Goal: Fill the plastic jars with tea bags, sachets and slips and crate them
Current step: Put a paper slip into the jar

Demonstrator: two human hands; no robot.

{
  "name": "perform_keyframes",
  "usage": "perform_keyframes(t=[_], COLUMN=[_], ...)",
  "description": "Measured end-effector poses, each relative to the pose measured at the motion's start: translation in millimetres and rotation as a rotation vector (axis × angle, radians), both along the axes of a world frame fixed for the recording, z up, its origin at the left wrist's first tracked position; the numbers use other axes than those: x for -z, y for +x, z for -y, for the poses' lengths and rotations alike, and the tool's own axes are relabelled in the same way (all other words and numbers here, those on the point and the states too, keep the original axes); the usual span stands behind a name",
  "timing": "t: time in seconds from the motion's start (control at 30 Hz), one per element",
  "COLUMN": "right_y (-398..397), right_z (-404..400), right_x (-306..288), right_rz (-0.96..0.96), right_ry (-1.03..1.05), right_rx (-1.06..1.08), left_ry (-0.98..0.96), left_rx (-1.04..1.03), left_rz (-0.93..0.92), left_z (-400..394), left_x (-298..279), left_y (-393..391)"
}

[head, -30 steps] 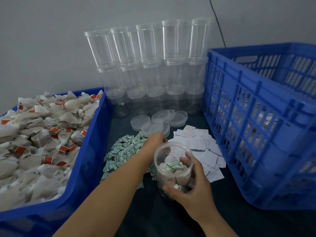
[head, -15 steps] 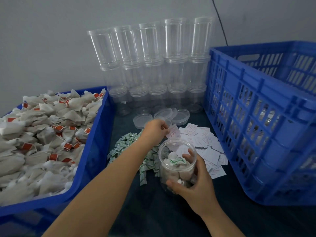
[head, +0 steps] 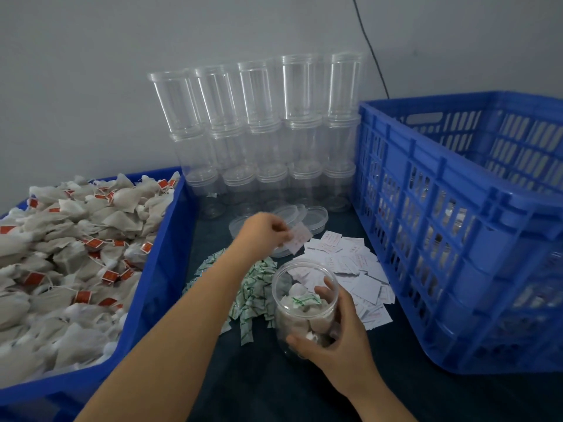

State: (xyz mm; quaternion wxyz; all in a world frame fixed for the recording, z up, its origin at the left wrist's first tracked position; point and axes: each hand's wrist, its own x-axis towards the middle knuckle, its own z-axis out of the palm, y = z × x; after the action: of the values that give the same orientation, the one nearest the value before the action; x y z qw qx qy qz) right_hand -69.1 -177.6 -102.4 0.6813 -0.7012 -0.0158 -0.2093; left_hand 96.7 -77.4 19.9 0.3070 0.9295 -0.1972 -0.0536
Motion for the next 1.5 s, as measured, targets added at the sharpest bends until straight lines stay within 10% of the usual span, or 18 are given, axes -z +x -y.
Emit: perform_keyframes(t=[0.3,1.13,1.33,1.5], right_y=[-2.5,-6.5,-13.9,-14.0], right_z=[1.4,-0.9,3.8,19.1], right_x=[-5.9,-6.8,-18.3,-81.7], right_rz=[-0.034,-0.044,-0.153,-0.225], right_ry=[0.054,-0.107,-0.227,-0.589], right_rx=[-0.064,-0.053,-0.052,-0.023], left_ry=[0.224,0.677,0.207,-0.241], left_rx=[0.34,0.441,0.291,0.162], left_rz=[-0.109,0.259,0.397,0.084], left_z=[-35.9,-7.8,-31.4,-66.7], left_x=[-90.0,-42.6,-50.7,-23.6], left_y=[-54.9,-86.4,-90.4,-97.5])
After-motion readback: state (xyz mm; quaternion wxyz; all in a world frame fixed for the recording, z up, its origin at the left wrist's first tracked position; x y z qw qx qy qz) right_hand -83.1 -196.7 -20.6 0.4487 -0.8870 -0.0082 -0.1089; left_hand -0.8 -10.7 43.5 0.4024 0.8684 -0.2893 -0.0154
